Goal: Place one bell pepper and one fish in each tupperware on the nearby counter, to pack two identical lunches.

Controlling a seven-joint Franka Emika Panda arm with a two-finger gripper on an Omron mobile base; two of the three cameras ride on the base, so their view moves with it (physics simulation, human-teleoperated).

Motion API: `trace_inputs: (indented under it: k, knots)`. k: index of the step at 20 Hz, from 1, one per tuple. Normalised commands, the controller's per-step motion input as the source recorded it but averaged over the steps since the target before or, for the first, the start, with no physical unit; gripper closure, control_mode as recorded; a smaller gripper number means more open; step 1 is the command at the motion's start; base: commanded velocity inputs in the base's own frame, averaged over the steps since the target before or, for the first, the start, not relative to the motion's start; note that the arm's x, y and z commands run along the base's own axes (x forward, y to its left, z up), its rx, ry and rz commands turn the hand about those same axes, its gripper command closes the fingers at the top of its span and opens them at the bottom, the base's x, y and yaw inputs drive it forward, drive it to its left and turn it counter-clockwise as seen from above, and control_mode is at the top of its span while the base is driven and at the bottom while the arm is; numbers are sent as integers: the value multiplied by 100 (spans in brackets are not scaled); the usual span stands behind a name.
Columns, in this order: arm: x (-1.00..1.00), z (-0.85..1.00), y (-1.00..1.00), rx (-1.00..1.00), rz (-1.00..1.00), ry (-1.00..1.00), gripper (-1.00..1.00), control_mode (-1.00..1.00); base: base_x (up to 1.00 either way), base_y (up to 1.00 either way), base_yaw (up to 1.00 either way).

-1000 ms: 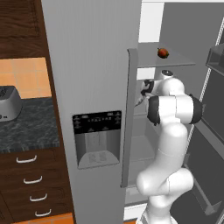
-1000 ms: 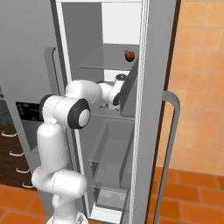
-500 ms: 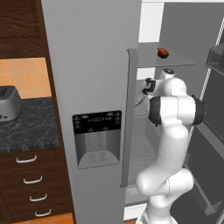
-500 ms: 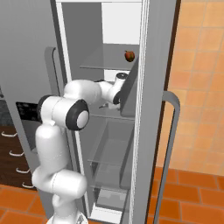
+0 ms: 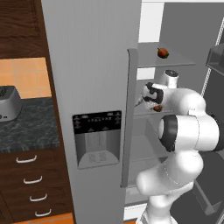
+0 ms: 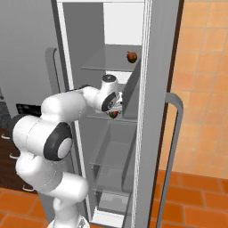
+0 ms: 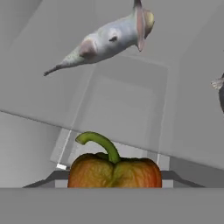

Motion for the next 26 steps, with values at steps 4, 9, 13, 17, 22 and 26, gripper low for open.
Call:
trace_inputs:
  k: [4,9,13,17,22,26]
  knots:
    - [-94,37,96,0,-36,-8,100,-100,0,0,0]
    - [-93,87,12,0,-12,3,100,-100,0,0,0]
    - [-100,90,2,0,8,11,100,-100,0,0,0]
    - [-99,16,5,0,10,1,100,-100,0,0,0]
    - [-81,0,5,0,4,-3,100,-100,0,0,0]
    - [-33,0,8,0,4,0,100,100,-34,31,7]
